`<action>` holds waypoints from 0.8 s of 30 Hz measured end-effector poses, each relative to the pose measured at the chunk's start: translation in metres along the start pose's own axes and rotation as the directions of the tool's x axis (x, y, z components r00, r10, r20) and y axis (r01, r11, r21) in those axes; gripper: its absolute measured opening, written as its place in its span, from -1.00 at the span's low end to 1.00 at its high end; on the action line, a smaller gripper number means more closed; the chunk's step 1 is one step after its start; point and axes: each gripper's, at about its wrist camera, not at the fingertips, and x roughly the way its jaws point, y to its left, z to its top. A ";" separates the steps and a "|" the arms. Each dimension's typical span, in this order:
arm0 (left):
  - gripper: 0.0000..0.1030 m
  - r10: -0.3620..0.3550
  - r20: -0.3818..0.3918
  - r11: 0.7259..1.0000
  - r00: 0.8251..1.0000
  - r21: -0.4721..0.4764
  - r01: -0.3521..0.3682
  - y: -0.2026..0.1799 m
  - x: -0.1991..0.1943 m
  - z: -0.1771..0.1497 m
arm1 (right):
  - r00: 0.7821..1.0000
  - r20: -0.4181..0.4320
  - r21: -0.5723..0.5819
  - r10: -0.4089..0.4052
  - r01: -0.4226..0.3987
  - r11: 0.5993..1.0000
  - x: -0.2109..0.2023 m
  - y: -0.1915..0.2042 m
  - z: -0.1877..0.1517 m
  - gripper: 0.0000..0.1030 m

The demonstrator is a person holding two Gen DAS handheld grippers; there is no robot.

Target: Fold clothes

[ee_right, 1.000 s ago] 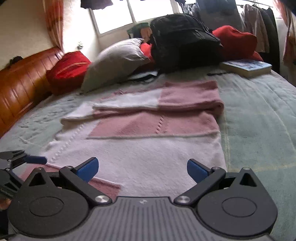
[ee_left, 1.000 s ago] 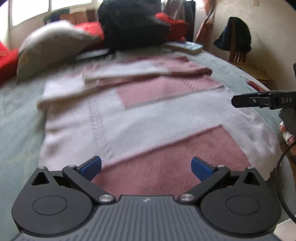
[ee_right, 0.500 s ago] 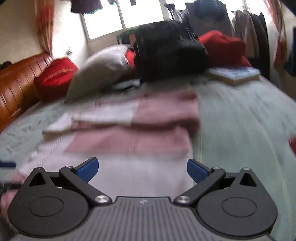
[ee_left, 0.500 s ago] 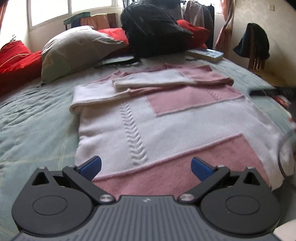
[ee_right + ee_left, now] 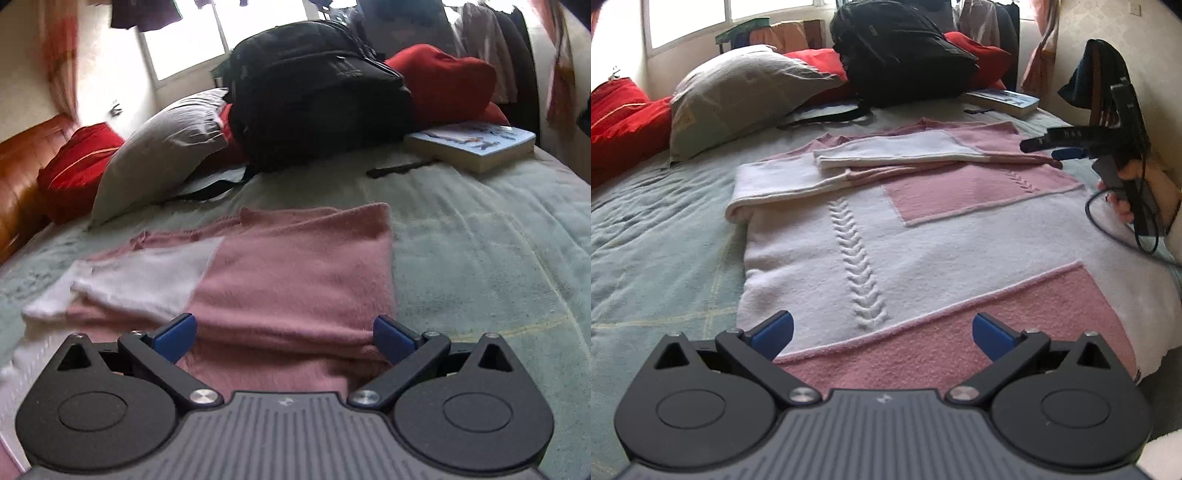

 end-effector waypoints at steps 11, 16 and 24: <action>0.99 -0.049 0.010 0.998 0.999 0.027 0.048 -0.012 0.012 0.007 | 1.000 -0.013 -0.061 -0.025 0.024 0.998 0.046 0.001 0.080 1.00; 0.99 -0.051 -0.010 0.999 0.999 0.013 0.052 -0.012 0.016 0.005 | 0.990 -0.111 -0.019 -0.090 0.088 0.996 0.105 -0.014 0.088 1.00; 0.99 -0.041 0.001 0.999 0.999 0.029 0.041 -0.015 0.011 0.004 | 0.987 -0.128 -0.019 -0.100 0.098 0.995 0.080 -0.001 0.082 1.00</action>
